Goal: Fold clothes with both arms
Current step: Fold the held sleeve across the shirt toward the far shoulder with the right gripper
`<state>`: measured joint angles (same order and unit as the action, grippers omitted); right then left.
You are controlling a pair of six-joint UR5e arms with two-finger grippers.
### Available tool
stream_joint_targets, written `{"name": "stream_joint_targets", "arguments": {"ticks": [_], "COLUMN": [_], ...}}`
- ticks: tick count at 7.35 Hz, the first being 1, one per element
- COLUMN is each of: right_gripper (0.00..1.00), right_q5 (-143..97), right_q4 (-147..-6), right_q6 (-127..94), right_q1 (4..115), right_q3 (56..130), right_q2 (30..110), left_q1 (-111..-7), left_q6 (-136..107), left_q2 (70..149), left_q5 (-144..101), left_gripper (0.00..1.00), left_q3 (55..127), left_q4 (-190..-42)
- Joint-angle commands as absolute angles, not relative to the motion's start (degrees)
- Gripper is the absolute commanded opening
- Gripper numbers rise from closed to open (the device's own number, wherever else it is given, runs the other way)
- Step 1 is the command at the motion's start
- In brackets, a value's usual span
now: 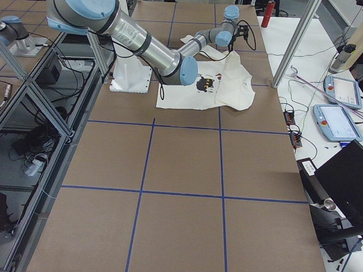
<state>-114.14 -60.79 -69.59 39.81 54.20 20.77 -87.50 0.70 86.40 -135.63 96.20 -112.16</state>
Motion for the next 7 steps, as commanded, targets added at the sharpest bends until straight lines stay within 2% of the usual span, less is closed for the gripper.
{"name": "stream_joint_targets", "arguments": {"ticks": [1, 3, 4, 5, 7], "right_gripper": [0.00, 0.00, 0.56, 1.00, 1.00], "right_q5": [-107.8, -106.3, -101.6, -99.9, -99.8], "right_q4": [-52.8, -49.9, -45.2, -43.8, -43.9], "right_q6": [-69.8, -69.3, -69.4, -69.5, -70.0], "right_q1": [34.7, 34.1, 33.3, 32.9, 32.6], "right_q3": [50.5, 47.7, 44.6, 44.6, 44.6], "right_q2": [19.8, 18.2, 15.8, 15.6, 15.6], "left_q1": [-87.5, -87.5, -87.5, -87.5, -87.5], "left_q6": [0.6, 0.7, 0.6, 0.6, 0.7], "left_q2": [86.4, 86.4, 86.5, 86.5, 86.6], "left_q5": [-135.9, -135.9, -135.9, -135.9, -135.8], "left_gripper": [1.00, 1.00, 1.00, 1.00, 1.00], "left_q3": [96.2, 96.2, 96.2, 96.2, 96.2], "left_q4": [-112.1, -112.1, -112.2, -112.3, -112.4]}}
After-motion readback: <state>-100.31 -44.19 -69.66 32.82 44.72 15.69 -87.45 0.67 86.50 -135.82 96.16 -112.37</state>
